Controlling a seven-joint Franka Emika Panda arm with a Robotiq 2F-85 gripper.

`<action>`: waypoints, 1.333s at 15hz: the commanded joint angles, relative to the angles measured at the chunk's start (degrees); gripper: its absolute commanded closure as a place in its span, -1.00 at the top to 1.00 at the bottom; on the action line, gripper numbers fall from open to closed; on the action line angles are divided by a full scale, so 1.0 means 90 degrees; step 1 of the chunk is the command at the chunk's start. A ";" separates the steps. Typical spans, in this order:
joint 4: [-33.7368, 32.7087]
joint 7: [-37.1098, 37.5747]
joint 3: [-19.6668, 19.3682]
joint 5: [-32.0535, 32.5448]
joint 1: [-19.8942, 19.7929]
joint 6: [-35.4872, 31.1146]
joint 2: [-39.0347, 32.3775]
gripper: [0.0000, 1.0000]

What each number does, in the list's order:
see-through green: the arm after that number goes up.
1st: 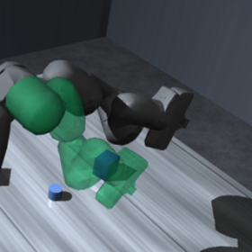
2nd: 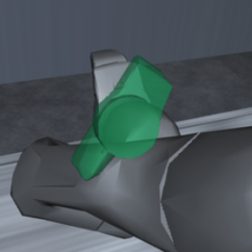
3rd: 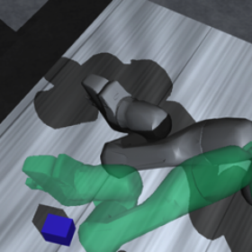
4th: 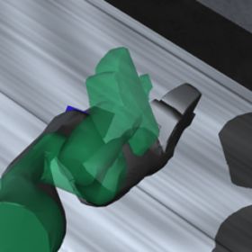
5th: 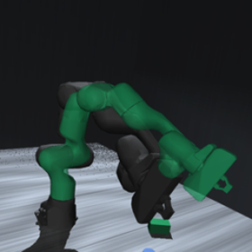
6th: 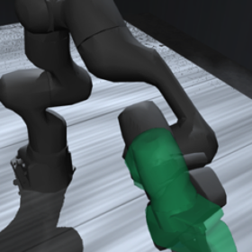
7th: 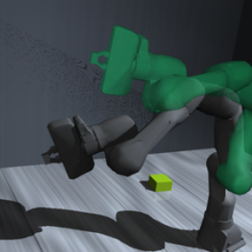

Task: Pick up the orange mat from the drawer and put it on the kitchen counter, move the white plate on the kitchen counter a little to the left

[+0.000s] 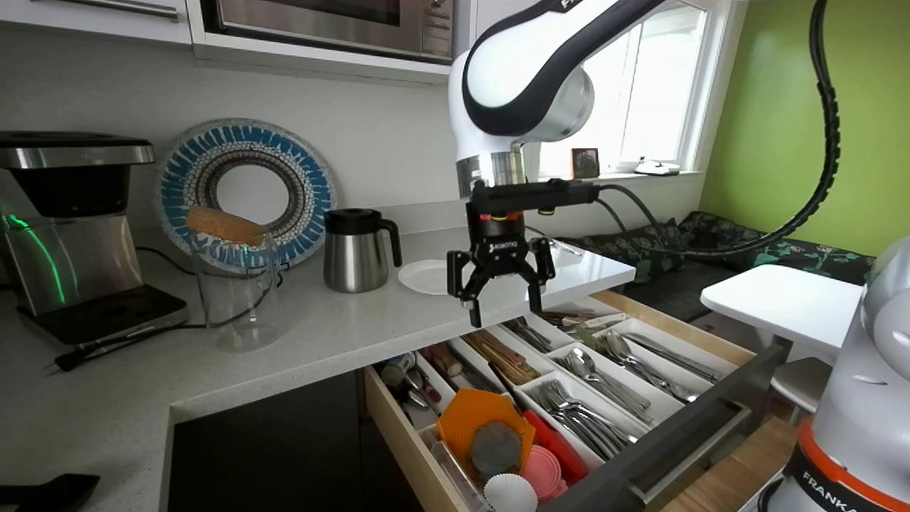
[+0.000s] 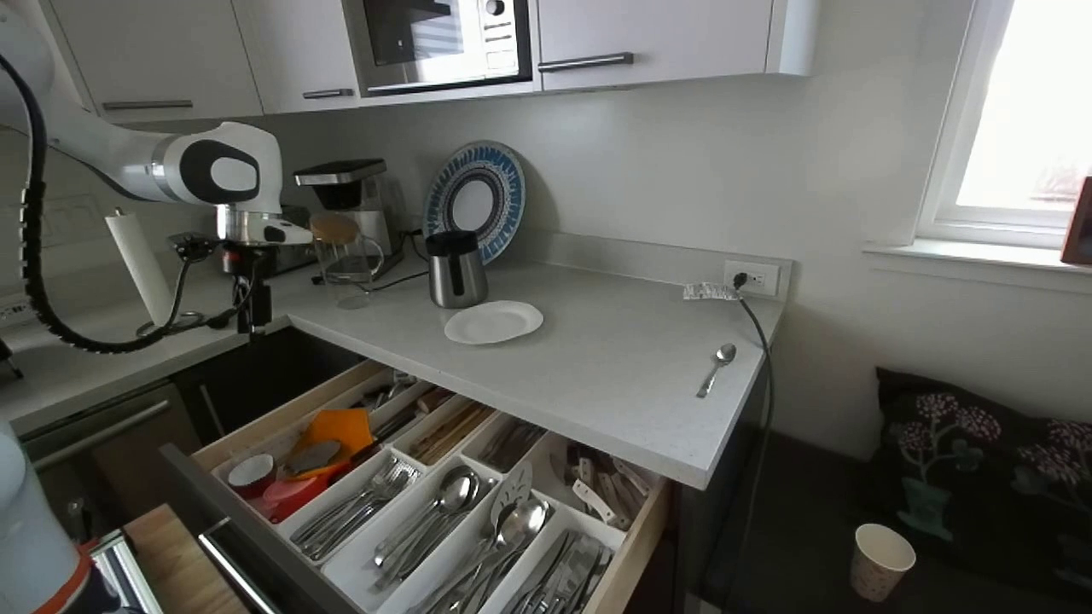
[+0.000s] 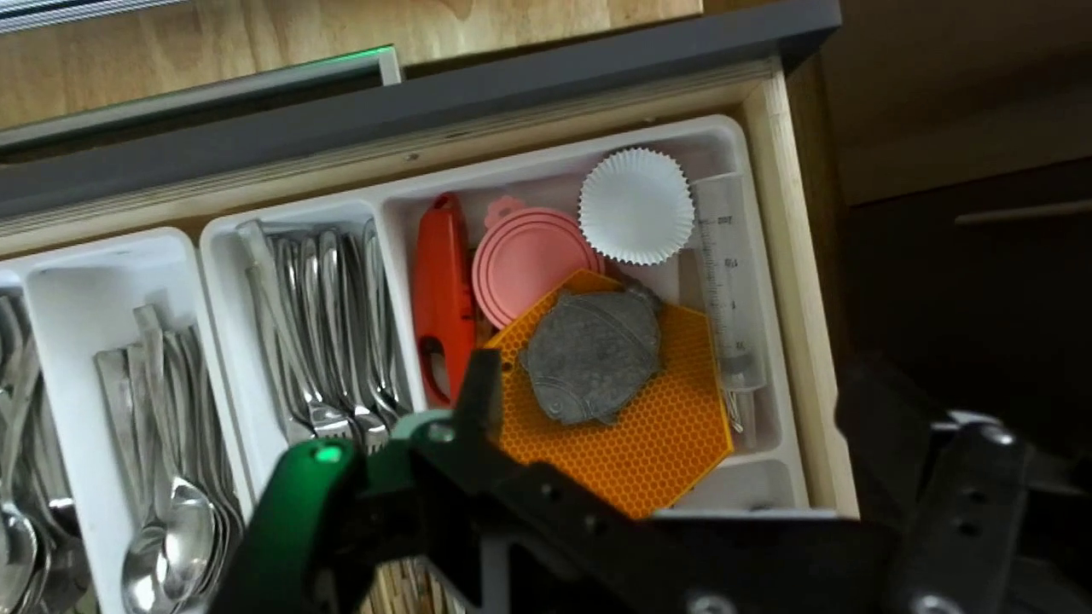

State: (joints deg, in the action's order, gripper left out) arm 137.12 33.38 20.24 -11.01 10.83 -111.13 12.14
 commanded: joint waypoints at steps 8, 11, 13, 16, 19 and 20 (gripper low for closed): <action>-0.0108 0.2761 -0.0351 0.0571 0.0314 -0.2219 -0.2274 1.00; -0.0376 0.3685 -0.0560 0.1069 0.0578 -0.2021 -0.2820 1.00; -0.0189 0.3376 -0.0599 0.0925 0.0566 -0.2115 -0.2592 1.00; -0.0336 0.3660 -0.0681 0.1080 0.0698 -0.2116 -0.2869 1.00; -0.0379 0.3670 -0.0698 0.1084 0.0698 -0.2111 -0.2888 1.00; -0.0496 0.3487 -0.0672 0.1016 0.0678 -0.2164 -0.3063 1.00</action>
State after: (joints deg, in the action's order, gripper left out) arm 133.69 66.74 15.11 -0.84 15.89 -130.22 -13.97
